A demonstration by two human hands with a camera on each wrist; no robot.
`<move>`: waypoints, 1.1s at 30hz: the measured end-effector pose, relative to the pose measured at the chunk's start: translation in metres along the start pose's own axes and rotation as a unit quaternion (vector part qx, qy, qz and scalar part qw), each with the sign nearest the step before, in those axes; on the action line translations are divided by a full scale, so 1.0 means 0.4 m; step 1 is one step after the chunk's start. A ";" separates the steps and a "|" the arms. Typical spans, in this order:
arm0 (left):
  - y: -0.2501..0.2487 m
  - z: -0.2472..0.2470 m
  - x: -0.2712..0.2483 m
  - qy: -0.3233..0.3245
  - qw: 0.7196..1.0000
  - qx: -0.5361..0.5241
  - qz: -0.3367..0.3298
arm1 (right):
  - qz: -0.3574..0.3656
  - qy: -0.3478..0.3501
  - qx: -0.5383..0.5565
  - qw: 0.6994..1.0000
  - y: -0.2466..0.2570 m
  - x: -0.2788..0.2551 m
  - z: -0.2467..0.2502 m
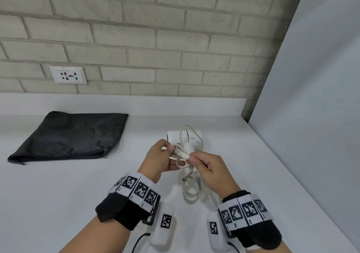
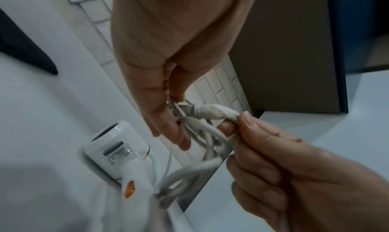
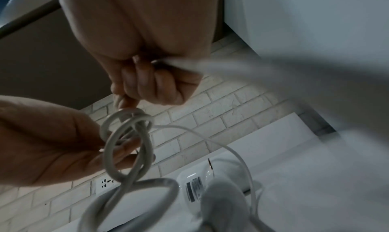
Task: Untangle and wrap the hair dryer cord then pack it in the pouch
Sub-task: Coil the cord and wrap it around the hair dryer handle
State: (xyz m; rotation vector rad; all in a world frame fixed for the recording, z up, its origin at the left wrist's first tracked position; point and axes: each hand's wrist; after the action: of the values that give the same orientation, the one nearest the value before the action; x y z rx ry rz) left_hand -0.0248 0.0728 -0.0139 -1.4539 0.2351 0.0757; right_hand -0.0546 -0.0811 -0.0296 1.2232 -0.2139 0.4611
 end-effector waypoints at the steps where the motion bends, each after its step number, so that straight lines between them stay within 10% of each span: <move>1: 0.001 0.003 0.002 -0.006 1.000 0.007 0.003 | -0.004 0.007 0.006 1.000 -0.003 -0.002 0.003; 8: 0.000 0.013 0.010 0.038 0.995 -0.057 0.075 | -0.063 0.041 0.105 0.992 -0.026 -0.016 0.032; 18: -0.003 0.035 0.016 0.045 0.998 -0.030 -0.043 | -0.180 -0.057 0.309 0.932 -0.028 -0.023 0.097; 22: -0.010 0.046 0.005 0.114 0.988 0.003 -0.099 | -0.192 -0.162 0.069 0.965 -0.034 -0.005 0.156; 27: -0.020 0.058 0.001 0.137 0.978 0.029 -0.154 | -0.257 -0.129 -0.270 0.919 -0.056 0.013 0.180; 30: -0.027 0.051 -0.006 0.128 0.972 0.075 -0.182 | -0.076 -0.148 -0.223 0.960 -0.001 0.026 0.153; 33: -0.043 0.037 -0.017 0.149 0.959 0.112 -0.214 | 0.068 -0.021 -0.177 0.982 0.072 0.056 0.104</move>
State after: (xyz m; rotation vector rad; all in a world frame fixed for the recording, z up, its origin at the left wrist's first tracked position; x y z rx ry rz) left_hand -0.0264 0.0860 0.0057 -1.2565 0.1627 -0.5122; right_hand -0.0439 -0.1074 0.0177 0.8729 -0.4005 0.4910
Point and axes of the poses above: each hand's wrist, its own x-axis towards the middle knuckle, its own z-axis out of the back of the hand, y = z × x, and after that the axes turned 11 degrees about x, right-handed
